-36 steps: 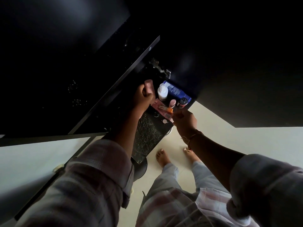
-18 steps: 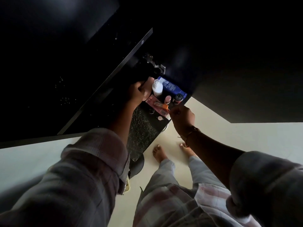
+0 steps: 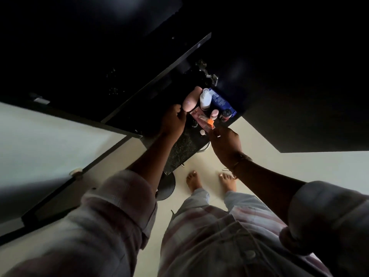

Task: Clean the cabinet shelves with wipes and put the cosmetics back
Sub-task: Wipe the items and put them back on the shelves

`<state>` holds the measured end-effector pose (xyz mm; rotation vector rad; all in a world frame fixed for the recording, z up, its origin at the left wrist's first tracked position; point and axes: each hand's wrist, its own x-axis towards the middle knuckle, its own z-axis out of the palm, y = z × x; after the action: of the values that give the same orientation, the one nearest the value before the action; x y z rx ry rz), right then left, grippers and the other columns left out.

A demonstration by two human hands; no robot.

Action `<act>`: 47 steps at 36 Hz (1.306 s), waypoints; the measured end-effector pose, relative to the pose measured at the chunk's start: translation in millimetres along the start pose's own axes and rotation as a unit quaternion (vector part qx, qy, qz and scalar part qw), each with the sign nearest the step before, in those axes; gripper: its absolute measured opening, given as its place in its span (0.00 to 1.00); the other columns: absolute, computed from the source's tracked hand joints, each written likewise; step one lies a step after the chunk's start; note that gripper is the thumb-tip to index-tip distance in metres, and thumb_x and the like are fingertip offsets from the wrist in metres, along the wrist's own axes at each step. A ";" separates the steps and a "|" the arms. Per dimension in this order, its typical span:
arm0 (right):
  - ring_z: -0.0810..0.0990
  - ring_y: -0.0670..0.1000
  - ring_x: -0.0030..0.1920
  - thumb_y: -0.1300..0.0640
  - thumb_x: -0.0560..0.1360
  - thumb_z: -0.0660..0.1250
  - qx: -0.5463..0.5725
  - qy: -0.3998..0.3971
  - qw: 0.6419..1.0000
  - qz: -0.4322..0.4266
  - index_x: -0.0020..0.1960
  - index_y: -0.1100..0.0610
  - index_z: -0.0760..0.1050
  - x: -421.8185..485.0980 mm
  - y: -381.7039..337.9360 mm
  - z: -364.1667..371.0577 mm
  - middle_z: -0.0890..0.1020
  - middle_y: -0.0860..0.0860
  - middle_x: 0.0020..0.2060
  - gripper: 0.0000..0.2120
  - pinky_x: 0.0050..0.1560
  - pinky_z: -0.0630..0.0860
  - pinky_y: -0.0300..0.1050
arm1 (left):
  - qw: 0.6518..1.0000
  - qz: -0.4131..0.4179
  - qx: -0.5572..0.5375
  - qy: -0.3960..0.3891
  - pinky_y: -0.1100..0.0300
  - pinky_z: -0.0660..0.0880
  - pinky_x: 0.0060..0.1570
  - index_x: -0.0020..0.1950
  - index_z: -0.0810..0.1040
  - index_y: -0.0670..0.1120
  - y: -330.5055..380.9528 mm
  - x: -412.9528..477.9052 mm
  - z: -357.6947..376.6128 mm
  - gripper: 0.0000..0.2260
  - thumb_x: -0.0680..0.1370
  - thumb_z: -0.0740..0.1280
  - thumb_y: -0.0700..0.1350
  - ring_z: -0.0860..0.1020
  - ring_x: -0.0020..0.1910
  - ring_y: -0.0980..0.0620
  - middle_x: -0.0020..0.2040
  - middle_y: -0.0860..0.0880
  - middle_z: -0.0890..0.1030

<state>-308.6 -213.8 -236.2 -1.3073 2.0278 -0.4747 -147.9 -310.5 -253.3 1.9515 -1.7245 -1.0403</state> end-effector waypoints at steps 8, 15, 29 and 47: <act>0.80 0.57 0.39 0.44 0.78 0.59 -0.116 -0.046 0.961 -0.248 0.45 0.54 0.75 -22.4 -24.1 1.2 0.81 0.53 0.38 0.14 0.35 0.70 0.42 | 0.996 -0.046 -0.038 0.061 0.65 0.73 0.51 0.59 0.78 0.43 -27.9 -110.6 -3.8 0.11 0.79 0.65 0.45 0.80 0.52 0.51 0.52 0.46 0.82; 0.78 0.56 0.48 0.53 0.79 0.58 -0.157 -0.222 0.873 -0.405 0.59 0.53 0.73 -64.2 -52.5 47.2 0.78 0.53 0.47 0.11 0.44 0.76 0.48 | 0.972 -0.213 -0.007 0.099 0.55 0.71 0.53 0.53 0.80 0.40 -85.4 -222.6 1.6 0.09 0.78 0.63 0.41 0.79 0.53 0.45 0.52 0.42 0.82; 0.76 0.55 0.60 0.50 0.79 0.61 -0.307 -0.422 0.745 -0.417 0.65 0.53 0.73 -122.4 -67.8 160.8 0.76 0.53 0.62 0.17 0.57 0.75 0.48 | 0.906 -0.403 -0.102 0.084 0.55 0.70 0.61 0.62 0.77 0.40 -241.4 -286.1 5.1 0.15 0.77 0.65 0.44 0.75 0.63 0.43 0.61 0.43 0.78; 0.77 0.55 0.59 0.51 0.79 0.61 -0.333 -0.413 0.771 -0.351 0.63 0.55 0.74 -122.4 -61.0 229.9 0.77 0.54 0.60 0.15 0.56 0.74 0.46 | 0.825 -0.507 -0.251 -0.012 0.47 0.69 0.67 0.74 0.63 0.46 -396.1 -208.1 28.8 0.31 0.74 0.68 0.52 0.70 0.68 0.40 0.71 0.41 0.69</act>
<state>-73.5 -117.8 -320.3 -2.1936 0.8975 0.5394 113.1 -23.1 -477.5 2.4185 -0.1823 -1.5989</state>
